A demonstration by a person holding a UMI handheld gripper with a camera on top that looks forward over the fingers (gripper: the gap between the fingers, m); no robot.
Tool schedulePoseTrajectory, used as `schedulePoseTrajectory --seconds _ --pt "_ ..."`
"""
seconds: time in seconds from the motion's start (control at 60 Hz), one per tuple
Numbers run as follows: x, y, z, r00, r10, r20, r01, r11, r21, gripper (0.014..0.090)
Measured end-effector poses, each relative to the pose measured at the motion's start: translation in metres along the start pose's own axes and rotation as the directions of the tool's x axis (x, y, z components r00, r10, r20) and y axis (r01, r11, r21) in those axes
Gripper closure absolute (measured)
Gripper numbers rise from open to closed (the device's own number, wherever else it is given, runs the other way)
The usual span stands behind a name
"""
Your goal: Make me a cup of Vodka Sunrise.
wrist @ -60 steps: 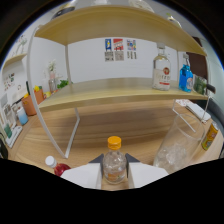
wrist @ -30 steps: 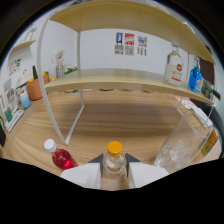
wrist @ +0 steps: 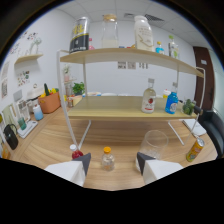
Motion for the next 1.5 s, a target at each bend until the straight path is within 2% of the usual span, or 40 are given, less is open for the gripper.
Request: schedulePoseTrajectory --seconds 0.133,0.383,0.6,0.783,0.9,0.967,1.017,1.133,1.217,1.283,1.417,1.5 --pt "0.023 -0.003 -0.037 0.999 0.037 -0.014 -0.036 0.999 0.021 0.0184" --pt "0.092 -0.011 -0.085 0.994 0.046 -0.097 -0.044 0.999 0.026 0.018" --pt "0.147 -0.127 -0.094 0.991 0.046 -0.129 -0.023 0.984 0.178 0.0179" --pt "0.168 -0.231 -0.061 0.994 0.065 -0.088 -0.036 0.955 0.294 0.0189" --pt "0.178 -0.271 -0.034 0.995 0.062 -0.081 -0.032 0.944 0.328 0.0192" --pt "0.183 -0.282 -0.016 0.995 0.055 -0.085 -0.025 0.947 0.32 0.0199" --pt "0.185 -0.284 -0.002 0.995 0.055 -0.086 -0.027 0.954 0.298 0.0235" --pt "0.185 -0.29 0.017 0.996 0.044 -0.073 -0.022 0.96 0.279 0.0399" --pt "0.181 -0.294 0.022 0.998 0.027 -0.064 -0.008 0.96 0.281 0.0565" --pt "0.186 -0.294 0.024 0.996 0.021 -0.086 0.003 0.961 0.278 0.0673" --pt "0.185 -0.295 0.023 0.997 0.028 -0.078 -0.005 0.96 0.282 0.0683" --pt "0.181 -0.295 0.02 0.998 0.049 -0.047 -0.034 0.96 0.278 0.069"
